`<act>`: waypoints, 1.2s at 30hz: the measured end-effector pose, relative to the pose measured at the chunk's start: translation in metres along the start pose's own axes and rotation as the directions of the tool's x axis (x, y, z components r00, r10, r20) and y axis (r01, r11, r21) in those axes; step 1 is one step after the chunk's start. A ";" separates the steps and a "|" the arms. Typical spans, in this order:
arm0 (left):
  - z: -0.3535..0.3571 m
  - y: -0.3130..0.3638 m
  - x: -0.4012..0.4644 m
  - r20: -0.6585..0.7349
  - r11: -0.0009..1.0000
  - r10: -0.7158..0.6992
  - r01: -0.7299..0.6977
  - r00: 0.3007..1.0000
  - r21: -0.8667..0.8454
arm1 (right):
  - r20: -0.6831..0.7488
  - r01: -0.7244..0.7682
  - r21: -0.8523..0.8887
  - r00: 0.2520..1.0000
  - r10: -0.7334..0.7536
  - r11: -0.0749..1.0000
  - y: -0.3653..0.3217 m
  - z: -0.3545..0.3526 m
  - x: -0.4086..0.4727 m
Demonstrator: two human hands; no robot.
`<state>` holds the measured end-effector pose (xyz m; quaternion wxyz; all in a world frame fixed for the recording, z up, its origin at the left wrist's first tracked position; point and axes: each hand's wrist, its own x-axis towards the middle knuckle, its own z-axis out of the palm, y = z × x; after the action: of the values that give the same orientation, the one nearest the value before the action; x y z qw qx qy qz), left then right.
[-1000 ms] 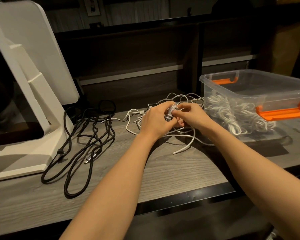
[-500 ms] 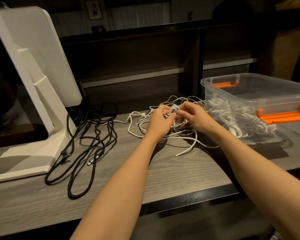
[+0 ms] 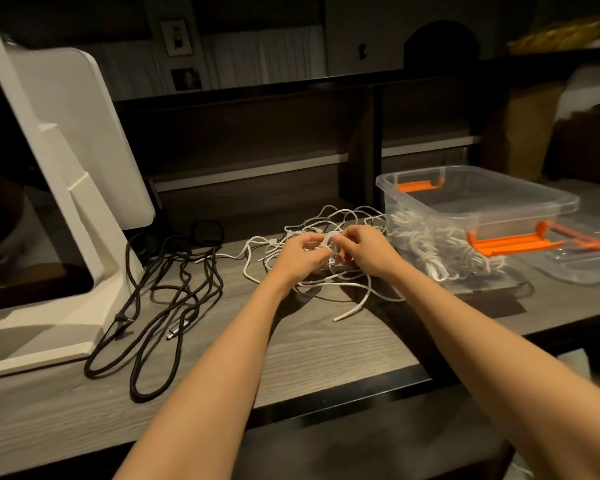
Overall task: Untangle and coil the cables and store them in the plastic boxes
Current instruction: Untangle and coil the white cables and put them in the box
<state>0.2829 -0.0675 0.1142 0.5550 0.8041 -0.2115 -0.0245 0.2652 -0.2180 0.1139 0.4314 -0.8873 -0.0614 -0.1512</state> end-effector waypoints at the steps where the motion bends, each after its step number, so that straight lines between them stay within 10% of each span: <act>1: -0.001 0.002 -0.001 -0.021 1.000 -0.015 0.015 1.000 -0.020 | -0.021 -0.015 -0.002 1.000 0.015 1.000 -0.003 -0.002 0.001; 15: 0.011 0.087 -0.008 -0.239 0.985 0.172 -0.172 0.956 0.022 | -0.071 -0.160 0.353 0.978 0.197 0.922 -0.072 -0.074 -0.010; 25: 0.060 0.124 0.004 -0.146 0.981 0.152 -0.167 0.978 -0.100 | -0.279 -0.231 0.274 0.910 0.307 0.934 -0.051 -0.131 -0.014; 36: 0.091 0.118 0.026 -0.144 0.982 0.176 -0.163 0.974 0.097 | -0.211 -0.433 -0.512 0.901 0.380 0.742 -0.006 -0.164 -0.015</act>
<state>0.2445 -0.1922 0.1914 0.5352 0.8053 -0.2372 0.0933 0.2141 -0.3428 0.2094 0.1844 -0.9566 0.1994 -0.1054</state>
